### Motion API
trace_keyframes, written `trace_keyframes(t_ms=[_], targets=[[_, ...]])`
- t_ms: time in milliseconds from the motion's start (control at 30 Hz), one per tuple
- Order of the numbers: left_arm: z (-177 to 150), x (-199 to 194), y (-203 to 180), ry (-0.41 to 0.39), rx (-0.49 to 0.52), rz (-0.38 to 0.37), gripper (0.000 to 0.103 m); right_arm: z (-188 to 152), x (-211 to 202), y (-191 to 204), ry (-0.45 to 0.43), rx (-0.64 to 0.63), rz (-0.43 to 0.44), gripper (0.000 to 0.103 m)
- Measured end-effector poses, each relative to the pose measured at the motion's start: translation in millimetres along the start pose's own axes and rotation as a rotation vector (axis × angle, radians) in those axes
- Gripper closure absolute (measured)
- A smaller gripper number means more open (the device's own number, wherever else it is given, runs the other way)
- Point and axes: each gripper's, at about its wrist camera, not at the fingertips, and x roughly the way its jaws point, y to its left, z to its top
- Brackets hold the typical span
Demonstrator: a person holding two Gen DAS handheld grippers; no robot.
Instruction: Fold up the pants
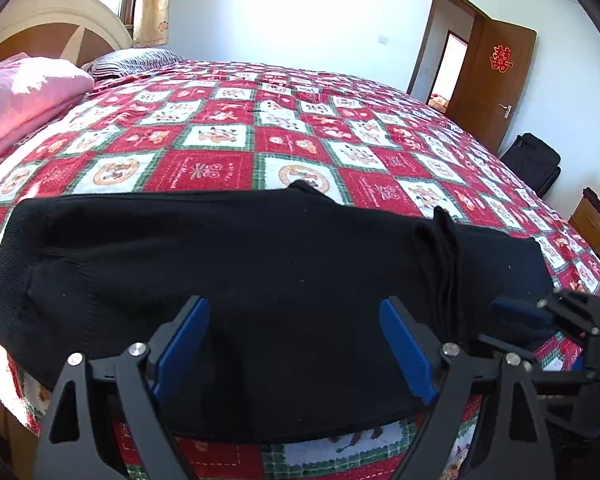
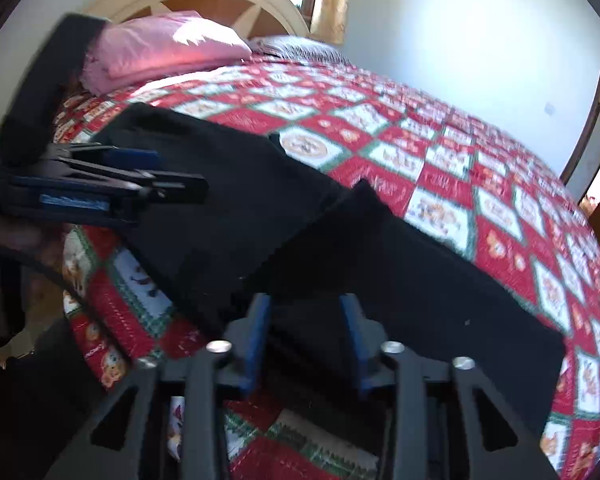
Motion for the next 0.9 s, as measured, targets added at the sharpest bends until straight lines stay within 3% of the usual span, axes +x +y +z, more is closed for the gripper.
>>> trace_keyframes(t_ms=[67,200,233,300,467,533,633,667,800,900], targets=[[0.8,-0.1,2.5,0.002,-0.008,0.003,0.013,-3.9,0.5,-1.9,0.004,0.018,0.026,0.083],[1.4,0.7,7.9,0.007,-0.027,0.008,0.013,-6.2,-9.1,4.4,-0.001,-0.008,0.039,0.083],[1.0,1.0,8.3,0.009,-0.029,0.008,0.013,-5.5,-11.0,7.0,-0.001,-0.018,0.038,0.081],[0.7,1.2,7.0,0.010,-0.023,0.011,0.013,-4.7,-16.0,13.5,-0.027,-0.044,0.037,0.051],[1.3,0.1,4.7,0.005,-0.008,0.015,0.013,-2.2,-5.3,14.9,-0.016,-0.025,0.031,0.049],[1.3,0.4,5.9,0.007,-0.010,0.015,0.013,-2.1,-2.7,8.8,-0.013,0.015,0.049,0.060],[0.7,2.1,7.9,0.014,-0.017,0.017,0.013,-2.2,-2.8,0.7,-0.010,0.055,0.060,0.083],[0.4,2.4,8.1,0.015,-0.017,0.018,0.013,-2.1,-4.2,1.2,-0.011,0.052,0.067,0.095],[1.4,1.6,10.0,0.013,-0.019,0.020,0.013,-3.5,-17.4,10.2,-0.024,0.013,0.104,0.098],[2.3,1.0,10.9,0.010,-0.021,0.021,0.013,-5.6,-18.4,24.0,-0.024,-0.059,0.084,0.098]])
